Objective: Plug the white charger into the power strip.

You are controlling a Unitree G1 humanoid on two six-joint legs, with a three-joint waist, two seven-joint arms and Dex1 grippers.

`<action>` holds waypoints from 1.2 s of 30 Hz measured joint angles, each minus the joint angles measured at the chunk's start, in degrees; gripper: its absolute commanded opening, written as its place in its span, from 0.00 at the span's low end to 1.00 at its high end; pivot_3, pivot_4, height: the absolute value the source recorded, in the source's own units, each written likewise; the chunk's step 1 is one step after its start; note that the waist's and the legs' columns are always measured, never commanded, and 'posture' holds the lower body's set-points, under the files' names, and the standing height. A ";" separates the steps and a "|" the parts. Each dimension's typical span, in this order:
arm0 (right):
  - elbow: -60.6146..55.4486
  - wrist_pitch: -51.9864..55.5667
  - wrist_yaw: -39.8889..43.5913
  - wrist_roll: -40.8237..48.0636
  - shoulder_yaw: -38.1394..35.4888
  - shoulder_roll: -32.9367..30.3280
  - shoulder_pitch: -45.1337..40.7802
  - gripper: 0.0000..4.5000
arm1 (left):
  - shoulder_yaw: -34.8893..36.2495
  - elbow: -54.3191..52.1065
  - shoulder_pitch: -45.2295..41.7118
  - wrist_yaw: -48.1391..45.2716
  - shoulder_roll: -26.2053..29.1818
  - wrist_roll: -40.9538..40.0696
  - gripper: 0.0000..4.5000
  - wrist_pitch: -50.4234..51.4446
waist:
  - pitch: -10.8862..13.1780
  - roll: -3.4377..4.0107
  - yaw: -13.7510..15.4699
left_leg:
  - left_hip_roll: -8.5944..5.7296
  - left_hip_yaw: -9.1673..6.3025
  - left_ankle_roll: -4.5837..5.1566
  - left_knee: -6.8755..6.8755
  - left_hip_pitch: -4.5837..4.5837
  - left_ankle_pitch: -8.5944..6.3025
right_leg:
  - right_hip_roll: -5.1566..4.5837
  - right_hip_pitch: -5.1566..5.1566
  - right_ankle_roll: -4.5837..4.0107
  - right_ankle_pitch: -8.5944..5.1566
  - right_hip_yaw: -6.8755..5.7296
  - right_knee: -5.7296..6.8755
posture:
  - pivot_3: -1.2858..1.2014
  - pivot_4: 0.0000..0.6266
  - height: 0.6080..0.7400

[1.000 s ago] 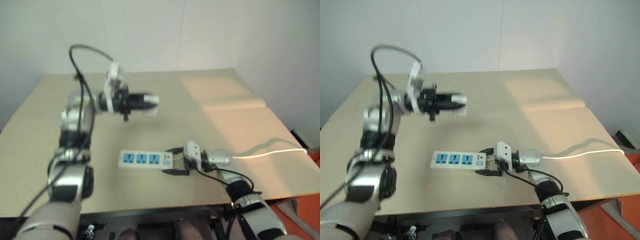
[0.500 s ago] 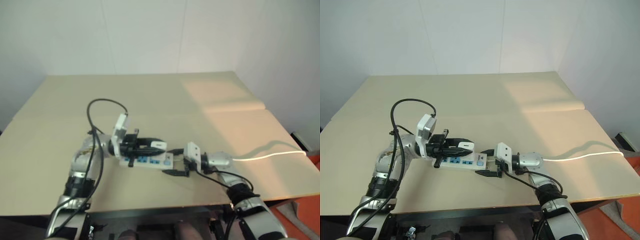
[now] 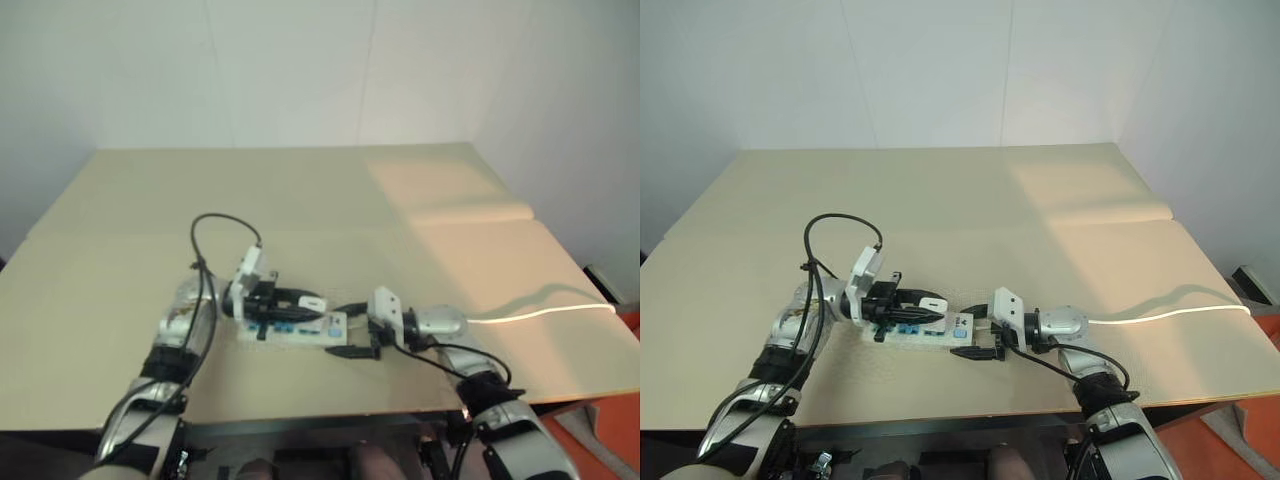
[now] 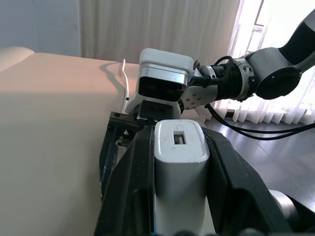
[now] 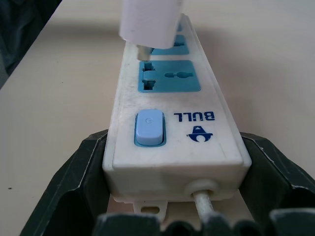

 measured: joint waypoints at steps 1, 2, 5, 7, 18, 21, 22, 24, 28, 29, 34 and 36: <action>-0.14 0.34 0.11 0.00 0.00 -0.02 0.01 0.76 | -0.01 0.65 -0.26 -0.05 -0.12 0.20 0.23 -0.50 | 0.00 0.00 -0.01 | 0.00 0.00 0.00 0.00 0.00 0.00 | 0.00 0.00 0.00 0.00 0.00 0.00 | 0.52 0.24 1.00; -0.30 0.64 0.12 0.00 0.00 -0.09 0.01 0.76 | -0.01 1.53 -0.54 -0.17 -0.26 0.33 0.23 -0.88 | 0.00 0.00 0.01 | 0.00 -0.01 0.00 0.00 0.00 0.00 | 0.00 0.00 0.00 0.00 0.00 0.00 | 0.52 0.24 1.00; -0.50 0.92 0.12 -0.01 0.00 -0.19 0.04 0.76 | -0.19 3.62 -0.91 -0.76 -0.45 0.58 0.23 -1.93 | 0.00 0.00 0.03 | -0.01 -0.01 0.00 0.00 -0.02 0.00 | -0.01 0.00 0.02 -0.01 -0.01 -0.01 | 0.52 0.24 1.00; -0.57 0.94 0.13 -0.01 0.00 -0.21 0.07 0.76 | -0.83 4.43 -0.91 -1.17 -0.46 0.64 0.23 -2.10 | 0.00 0.00 0.03 | -0.01 -0.01 0.00 0.00 -0.03 0.00 | -0.01 0.00 0.09 -0.05 -0.01 -0.02 | 0.52 0.24 1.00; -0.60 0.93 0.05 -0.04 0.00 -0.17 0.14 0.76 | -1.99 8.26 -1.25 -1.65 -0.52 1.77 0.23 -5.98 | 0.00 0.00 0.04 | -0.01 0.00 0.00 0.00 -0.02 0.00 | -0.01 0.00 0.17 -0.10 0.00 -0.01 | 0.52 0.24 1.00; -0.60 0.89 0.04 -0.04 0.01 -0.17 0.14 0.76 | -2.13 9.40 -1.26 -1.66 -0.55 1.67 0.23 -6.93 | 0.00 0.00 0.04 | -0.01 -0.01 0.00 0.00 -0.02 0.00 | -0.01 0.00 0.18 -0.10 -0.01 -0.03 | 0.52 0.24 1.00; -0.60 0.87 -0.01 -0.04 0.01 -0.17 0.14 0.76 | -2.14 9.64 -1.27 -1.66 -0.56 1.52 0.23 -7.08 | 0.00 0.00 0.04 | -0.01 -0.01 0.00 0.00 -0.02 0.00 | -0.01 0.00 0.18 -0.10 -0.02 -0.02 | 0.52 0.24 1.00; -0.59 0.79 -0.05 -0.04 0.01 -0.16 0.15 0.76 | -2.14 9.92 -1.27 -1.66 -0.55 1.30 0.23 -7.22 | 0.00 0.00 0.05 | -0.01 -0.02 0.00 0.00 -0.01 0.00 | 0.00 0.01 0.24 -0.14 -0.02 -0.01 | 0.52 0.24 1.00; -0.59 0.45 -0.06 -0.04 0.00 -0.15 0.22 0.76 | -2.17 9.79 -0.74 -1.67 -0.55 0.91 0.23 -9.09 | 0.00 0.00 0.04 | 0.00 -0.02 0.00 0.00 -0.01 0.00 | -0.01 0.01 0.37 -0.22 -0.02 -0.01 | 0.52 0.24 1.00; -0.59 0.35 -0.08 -0.04 0.00 -0.15 0.25 0.76 | -2.14 9.67 -0.48 -1.67 -0.55 0.76 0.23 -9.56 | 0.00 0.00 0.05 | 0.00 -0.02 0.00 0.00 -0.01 0.00 | -0.01 0.01 0.38 -0.22 -0.01 -0.01 | 0.52 0.24 1.00; -0.59 -0.55 -0.14 -0.04 -0.05 -0.08 0.54 0.76 | -1.17 8.59 2.05 -1.15 -0.99 0.32 0.23 -15.01 | 0.00 0.00 0.03 | 0.02 -0.02 0.01 -0.03 -0.01 -0.01 | -0.01 0.01 0.37 -0.22 -0.01 -0.06 | 0.52 0.24 1.00; -0.59 -0.64 -0.26 -0.03 -0.05 -0.08 0.61 0.76 | -1.06 8.71 3.09 -0.45 -1.21 0.37 0.23 -17.02 | 0.00 0.00 0.04 | 0.02 -0.02 0.01 -0.03 -0.01 -0.01 | -0.02 0.01 0.37 -0.22 -0.01 -0.05 | 0.52 0.24 1.00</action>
